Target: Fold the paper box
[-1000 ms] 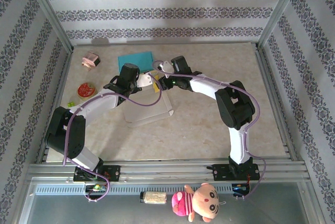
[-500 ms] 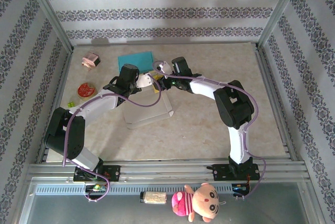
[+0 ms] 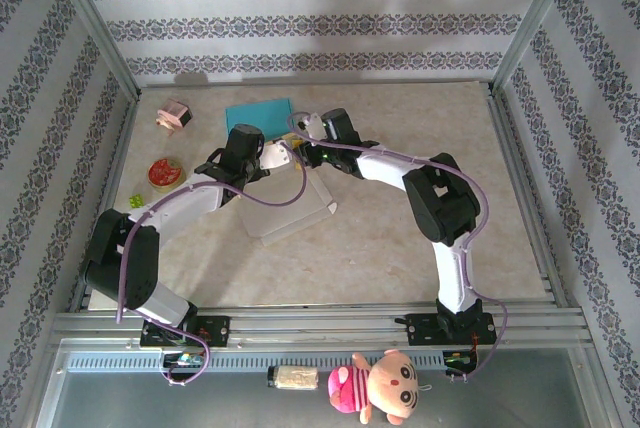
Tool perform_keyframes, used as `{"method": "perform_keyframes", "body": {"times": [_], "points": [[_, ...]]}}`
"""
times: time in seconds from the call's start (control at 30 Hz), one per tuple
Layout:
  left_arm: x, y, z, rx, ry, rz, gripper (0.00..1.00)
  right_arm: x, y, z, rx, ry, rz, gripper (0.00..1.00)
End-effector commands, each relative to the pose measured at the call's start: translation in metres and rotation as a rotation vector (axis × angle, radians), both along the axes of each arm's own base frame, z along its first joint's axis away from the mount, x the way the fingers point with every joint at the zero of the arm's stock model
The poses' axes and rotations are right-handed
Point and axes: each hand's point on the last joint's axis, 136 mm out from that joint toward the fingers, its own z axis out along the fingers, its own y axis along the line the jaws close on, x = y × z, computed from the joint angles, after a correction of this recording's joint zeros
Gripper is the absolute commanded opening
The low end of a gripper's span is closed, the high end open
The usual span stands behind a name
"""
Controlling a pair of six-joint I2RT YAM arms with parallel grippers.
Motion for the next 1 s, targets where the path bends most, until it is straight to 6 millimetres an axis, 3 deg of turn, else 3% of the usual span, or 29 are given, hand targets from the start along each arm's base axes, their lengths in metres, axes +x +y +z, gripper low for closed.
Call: {"method": "perform_keyframes", "body": {"times": [0.0, 0.13, 0.2, 0.27, 0.33, 0.47, 0.53, 0.63, 0.7, 0.8, 0.97], "points": [[-0.009, -0.029, 0.013, -0.096, -0.026, -0.089, 0.15, 0.015, 0.003, 0.003, 0.002, -0.021, -0.1, 0.2], [-0.013, -0.031, 0.016, -0.127, -0.031, -0.084, 0.23, 0.017, 0.004, 0.0, 0.009, -0.001, -0.129, 0.13], [-0.018, -0.03, 0.023, -0.171, -0.044, -0.065, 0.37, 0.017, 0.003, -0.002, 0.001, 0.0, -0.139, 0.11], [-0.024, -0.03, 0.038, -0.261, -0.069, -0.029, 0.45, 0.018, 0.001, -0.001, -0.003, -0.006, -0.149, 0.09], [-0.031, -0.025, 0.063, -0.402, -0.106, 0.045, 0.46, 0.017, 0.0, 0.001, -0.004, -0.016, -0.146, 0.09], [-0.05, 0.006, 0.117, -0.817, -0.159, 0.346, 0.65, 0.013, 0.0, 0.004, -0.007, -0.049, -0.127, 0.09], [-0.061, 0.032, 0.123, -0.99, -0.128, 0.547, 0.68, 0.011, 0.001, 0.008, -0.016, -0.075, -0.114, 0.09], [-0.073, 0.074, 0.104, -1.219, -0.011, 0.871, 0.67, 0.007, 0.002, 0.011, -0.036, -0.108, -0.092, 0.1], [-0.077, 0.089, 0.086, -1.41, 0.124, 1.029, 0.65, 0.006, 0.002, 0.012, -0.046, -0.122, -0.084, 0.1], [-0.069, 0.084, 0.074, -1.626, 0.288, 1.055, 0.65, 0.004, 0.003, 0.013, -0.06, -0.142, -0.065, 0.1], [-0.061, 0.075, 0.046, -1.694, 0.408, 1.095, 0.78, 0.001, 0.005, 0.015, -0.077, -0.166, -0.048, 0.11]]}}
